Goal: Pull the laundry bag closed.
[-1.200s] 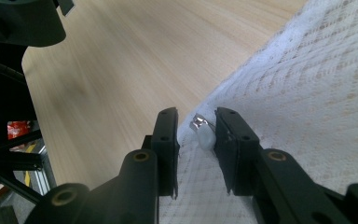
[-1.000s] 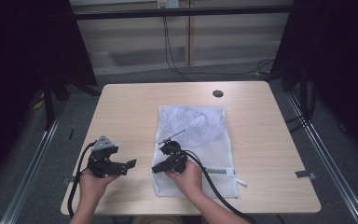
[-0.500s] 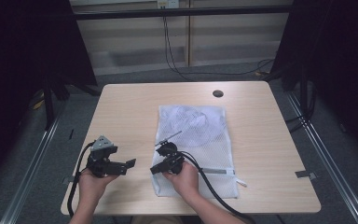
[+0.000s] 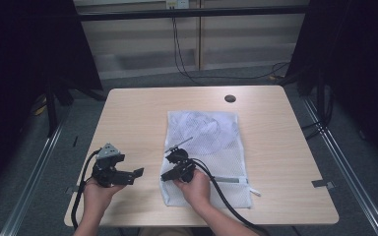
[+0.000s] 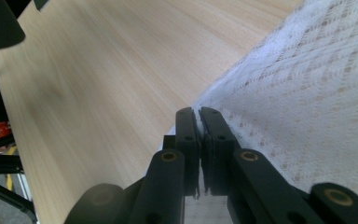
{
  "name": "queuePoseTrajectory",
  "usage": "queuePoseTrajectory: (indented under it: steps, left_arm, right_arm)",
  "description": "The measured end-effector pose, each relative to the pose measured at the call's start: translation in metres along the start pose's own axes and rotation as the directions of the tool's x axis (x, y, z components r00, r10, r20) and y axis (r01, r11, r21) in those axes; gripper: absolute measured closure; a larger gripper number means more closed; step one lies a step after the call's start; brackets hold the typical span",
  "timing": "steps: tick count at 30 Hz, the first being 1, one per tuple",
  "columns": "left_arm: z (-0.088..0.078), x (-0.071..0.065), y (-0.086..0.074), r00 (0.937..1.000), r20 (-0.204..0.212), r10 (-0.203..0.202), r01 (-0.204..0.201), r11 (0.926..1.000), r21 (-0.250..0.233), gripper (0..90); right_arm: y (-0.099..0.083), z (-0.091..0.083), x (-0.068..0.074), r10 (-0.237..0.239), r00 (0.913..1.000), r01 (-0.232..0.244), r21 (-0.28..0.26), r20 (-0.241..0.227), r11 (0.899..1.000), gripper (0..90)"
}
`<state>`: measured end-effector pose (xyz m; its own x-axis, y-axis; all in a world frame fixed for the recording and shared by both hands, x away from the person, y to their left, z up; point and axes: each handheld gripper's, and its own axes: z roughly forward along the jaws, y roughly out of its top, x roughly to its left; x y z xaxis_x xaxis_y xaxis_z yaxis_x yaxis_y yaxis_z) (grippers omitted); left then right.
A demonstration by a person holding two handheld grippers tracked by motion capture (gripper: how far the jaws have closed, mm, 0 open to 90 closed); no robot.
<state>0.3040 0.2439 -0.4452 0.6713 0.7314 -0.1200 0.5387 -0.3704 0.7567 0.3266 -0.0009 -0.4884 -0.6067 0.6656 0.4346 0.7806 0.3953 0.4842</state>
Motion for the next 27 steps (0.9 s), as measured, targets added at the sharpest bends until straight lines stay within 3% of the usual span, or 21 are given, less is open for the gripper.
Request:
queuePoseTrajectory:
  steps: [12, 21, 27]
  left_arm:
    - [0.006, -0.004, 0.0, 0.9991, 0.042, -0.007, 0.006, 0.9999, 0.016, 8.4]
    - [0.013, -0.009, 0.002, 0.9965, 0.082, -0.018, 0.016, 0.9995, 0.029, 9.2]
    - [0.018, -0.012, 0.002, 0.9872, 0.15, -0.053, 0.048, 0.9979, 0.043, 13.1]
  right_arm:
    - [0.001, -0.014, -0.005, 0.039, 0.9987, -0.04, -0.035, -0.033, 0.999, 86.7]
    - [0.0, -0.026, -0.008, 0.041, 0.9979, -0.045, -0.076, -0.051, 0.996, 86.7]
    - [-0.001, -0.03, -0.011, 0.051, 0.9968, -0.057, -0.092, -0.062, 0.994, 86.6]
